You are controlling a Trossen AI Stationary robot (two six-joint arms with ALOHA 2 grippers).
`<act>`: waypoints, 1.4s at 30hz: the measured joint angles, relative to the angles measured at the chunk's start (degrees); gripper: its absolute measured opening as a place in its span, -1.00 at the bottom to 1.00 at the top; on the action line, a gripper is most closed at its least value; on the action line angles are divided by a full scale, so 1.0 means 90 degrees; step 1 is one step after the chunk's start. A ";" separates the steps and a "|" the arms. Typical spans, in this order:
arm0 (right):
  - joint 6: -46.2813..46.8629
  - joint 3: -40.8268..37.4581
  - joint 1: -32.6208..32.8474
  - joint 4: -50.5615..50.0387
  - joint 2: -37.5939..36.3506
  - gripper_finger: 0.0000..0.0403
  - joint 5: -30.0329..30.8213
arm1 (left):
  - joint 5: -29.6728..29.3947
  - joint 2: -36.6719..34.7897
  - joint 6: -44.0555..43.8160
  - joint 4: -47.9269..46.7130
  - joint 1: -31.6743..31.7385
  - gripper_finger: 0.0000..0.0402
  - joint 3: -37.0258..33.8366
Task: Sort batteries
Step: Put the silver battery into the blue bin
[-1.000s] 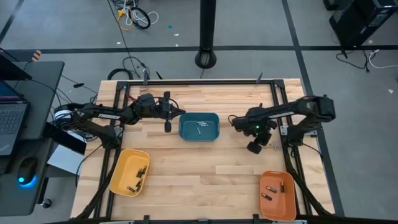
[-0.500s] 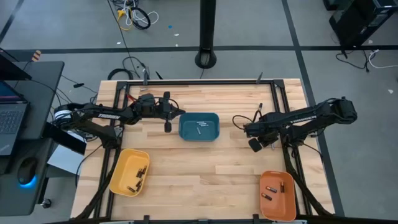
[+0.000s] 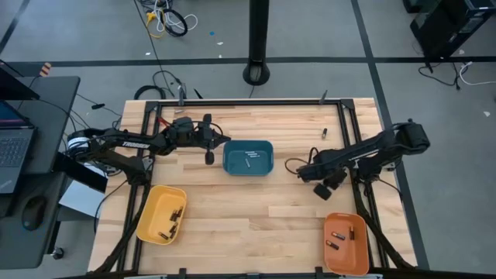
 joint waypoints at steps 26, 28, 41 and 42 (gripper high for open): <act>-0.2198 0.0272 -0.0310 0.0063 0.1345 -0.93 -0.0004 | -0.0001 0.0000 -0.0023 0.0009 0.0000 -0.95 0.0000; -0.1999 0.0515 -0.0310 -0.0200 0.1146 -0.91 0.0068 | -0.0001 0.0000 -0.0022 0.0030 0.0000 -0.95 0.0000; -0.2060 0.0378 -0.0259 -0.0124 0.0354 -0.66 0.0132 | -0.0001 0.0000 -0.0025 -0.0110 0.0000 -0.95 0.0000; -0.2065 0.0260 -0.0259 -0.0010 0.0396 -0.60 0.0099 | -0.0001 0.0000 -0.0025 -0.0139 0.0000 -0.95 0.0000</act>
